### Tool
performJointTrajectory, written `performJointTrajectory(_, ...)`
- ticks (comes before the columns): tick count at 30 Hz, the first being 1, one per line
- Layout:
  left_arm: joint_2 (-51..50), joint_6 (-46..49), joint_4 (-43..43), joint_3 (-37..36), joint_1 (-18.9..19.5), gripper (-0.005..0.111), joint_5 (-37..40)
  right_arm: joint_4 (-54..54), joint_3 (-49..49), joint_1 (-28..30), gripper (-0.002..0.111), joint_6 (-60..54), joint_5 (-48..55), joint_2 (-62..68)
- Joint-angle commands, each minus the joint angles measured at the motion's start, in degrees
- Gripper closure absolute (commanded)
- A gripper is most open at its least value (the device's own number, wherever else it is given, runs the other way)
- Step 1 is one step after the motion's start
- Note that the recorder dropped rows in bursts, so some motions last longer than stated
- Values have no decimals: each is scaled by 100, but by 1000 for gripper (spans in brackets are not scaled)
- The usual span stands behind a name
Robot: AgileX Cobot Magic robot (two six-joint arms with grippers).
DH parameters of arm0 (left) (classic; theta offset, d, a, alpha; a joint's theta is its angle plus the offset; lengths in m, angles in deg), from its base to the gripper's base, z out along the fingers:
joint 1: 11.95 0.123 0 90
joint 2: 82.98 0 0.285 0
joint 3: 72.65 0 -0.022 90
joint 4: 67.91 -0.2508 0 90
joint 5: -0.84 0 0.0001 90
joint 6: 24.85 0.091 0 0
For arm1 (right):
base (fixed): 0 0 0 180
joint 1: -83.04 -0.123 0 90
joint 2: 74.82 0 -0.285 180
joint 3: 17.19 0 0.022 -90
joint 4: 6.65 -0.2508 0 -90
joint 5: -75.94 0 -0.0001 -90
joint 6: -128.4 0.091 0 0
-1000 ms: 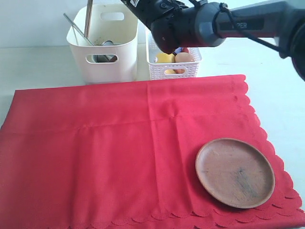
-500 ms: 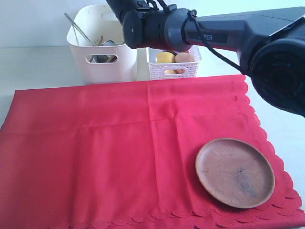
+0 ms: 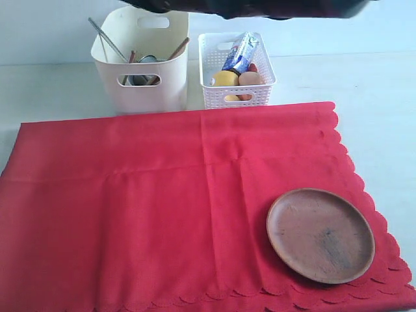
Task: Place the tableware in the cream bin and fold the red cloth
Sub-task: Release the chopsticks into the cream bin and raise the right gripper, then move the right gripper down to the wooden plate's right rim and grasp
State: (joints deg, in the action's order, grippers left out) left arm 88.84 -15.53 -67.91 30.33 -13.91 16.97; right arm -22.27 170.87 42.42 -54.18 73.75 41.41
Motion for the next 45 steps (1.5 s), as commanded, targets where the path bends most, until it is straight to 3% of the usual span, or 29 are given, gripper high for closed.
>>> performJointTrajectory(1, 40, -33, 0, -20, 10, 107, -39, 112, -1140, -2, 108, -236, 43, -969)
performJointTrajectory(11, 40, -33, 0, -20, 10, 107, -39, 241, -3088, 77, 108, -636, 313, -2885)
performJointTrajectory(20, 40, -33, 0, -20, 10, 107, -39, 951, -3165, 1355, 108, -636, 3181, -3565)
performJointTrajectory(26, 40, -33, 0, -20, 10, 107, -39, 1495, -3165, 2107, 108, -638, 5194, -3368)
performJointTrajectory(30, 40, -33, 0, -20, 10, 107, -39, 1724, -3169, 2388, 108, -648, 6001, -3007)
performJointTrajectory(39, 40, -33, 0, -20, 10, 107, -39, 1456, -3545, 2441, 108, -1518, 5753, -1910)
performJointTrajectory(42, 40, -33, 0, -20, 10, 107, -39, 1329, -3585, 2486, 108, -1367, 5056, -1772)
performJointTrajectory(45, 40, -33, 0, -20, 10, 107, -39, 426, -3585, 2650, 108, -1654, 4501, -1735)
